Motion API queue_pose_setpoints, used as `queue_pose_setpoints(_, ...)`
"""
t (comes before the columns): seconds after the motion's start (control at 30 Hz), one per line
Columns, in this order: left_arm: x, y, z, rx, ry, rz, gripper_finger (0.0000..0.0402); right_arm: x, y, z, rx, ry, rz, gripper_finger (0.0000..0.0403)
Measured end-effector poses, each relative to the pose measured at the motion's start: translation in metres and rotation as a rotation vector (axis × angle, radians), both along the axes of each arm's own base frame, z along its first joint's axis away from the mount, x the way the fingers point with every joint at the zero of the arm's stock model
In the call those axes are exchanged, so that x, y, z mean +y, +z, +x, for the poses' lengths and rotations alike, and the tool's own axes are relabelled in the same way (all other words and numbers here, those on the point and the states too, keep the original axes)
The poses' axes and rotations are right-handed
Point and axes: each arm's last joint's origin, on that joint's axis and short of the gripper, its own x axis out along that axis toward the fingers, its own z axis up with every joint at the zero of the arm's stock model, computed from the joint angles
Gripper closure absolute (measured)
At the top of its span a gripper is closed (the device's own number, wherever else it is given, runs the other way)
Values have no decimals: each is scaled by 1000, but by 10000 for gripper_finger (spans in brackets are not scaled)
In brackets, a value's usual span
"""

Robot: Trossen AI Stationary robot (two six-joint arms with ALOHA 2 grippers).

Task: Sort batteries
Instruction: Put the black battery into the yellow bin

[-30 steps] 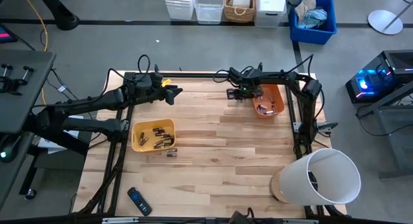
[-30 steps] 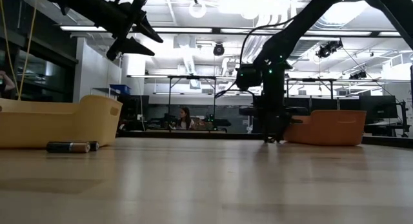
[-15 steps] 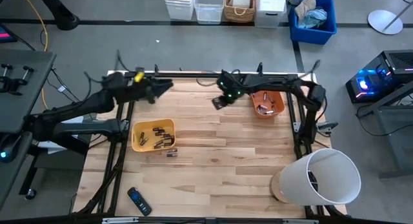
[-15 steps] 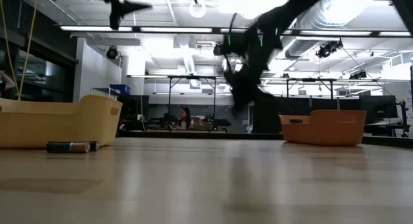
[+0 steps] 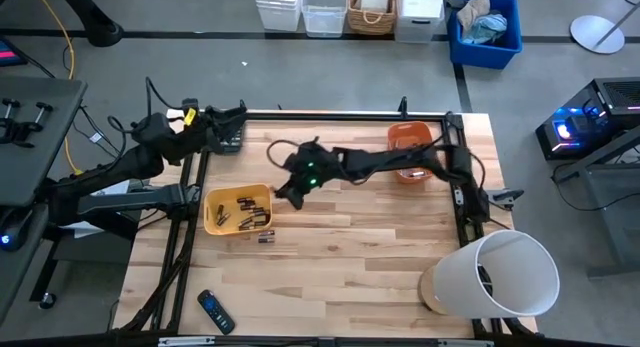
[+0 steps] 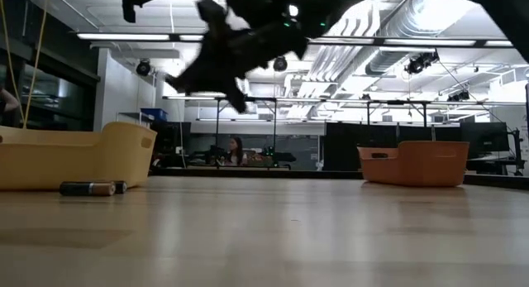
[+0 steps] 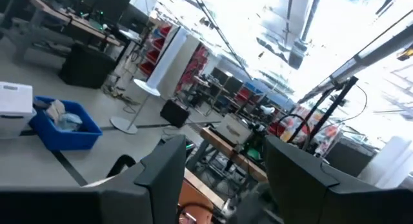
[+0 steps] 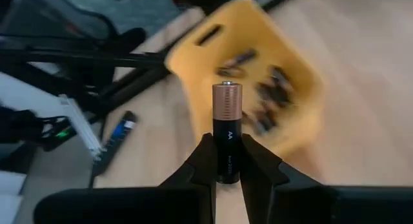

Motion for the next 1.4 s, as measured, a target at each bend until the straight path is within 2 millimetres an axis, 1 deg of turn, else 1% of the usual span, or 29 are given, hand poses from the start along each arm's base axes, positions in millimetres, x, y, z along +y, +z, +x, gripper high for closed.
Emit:
queue_pose_setpoints(0.1,0,0,1,-4,-3,-14,206,7,0,22,-44,48,10,368)
queue_pose_setpoints(0.23,0,0,1,-17,-8,-38,206,15,-6,50,-70,111,6,363)
queue_pose_setpoints(0.3,0,0,1,-19,-8,-39,206,19,-5,60,-75,112,-1,361)
queue_pose_setpoints(0.4,0,0,1,-36,-13,-56,206,20,-5,69,-15,123,33,344)
queue_pose_setpoints(0.47,0,0,1,-41,-16,-67,206,21,-7,70,23,167,53,321)
queue_pose_setpoints(0.53,0,0,1,-41,-17,-66,206,19,-2,70,21,192,23,291)
queue_pose_setpoints(0.67,0,0,1,-41,-17,-66,206,14,22,69,-23,211,-47,227)
queue_pose_setpoints(0.73,0,1,1,-45,-17,-62,206,12,30,69,-33,218,-67,203)
queue_pose_setpoints(0.8,0,2,0,-54,-18,-55,206,12,36,68,-33,233,-88,188)
queue_pose_setpoints(0.87,0,2,1,-44,-32,-38,206,12,45,64,-5,262,-104,181)
queue_pose_setpoints(0.97,-2,2,1,-23,-73,-2,206,27,54,54,93,328,-165,180)
queue_pose_setpoints(1.07,-3,2,1,-8,-96,28,206,54,45,44,223,409,-250,179)
queue_pose_setpoints(1.17,-2,2,1,-7,-95,32,206,85,23,42,287,443,-333,179)
queue_pose_setpoints(1.23,-3,2,1,-8,-95,31,206,102,8,45,256,438,-373,179)
queue_pose_setpoints(1.3,-3,2,1,-15,-99,17,206,114,-7,52,179,404,-397,179)
queue_pose_setpoints(1.4,-2,2,1,-45,-107,-44,206,119,-23,60,80,276,-422,181)
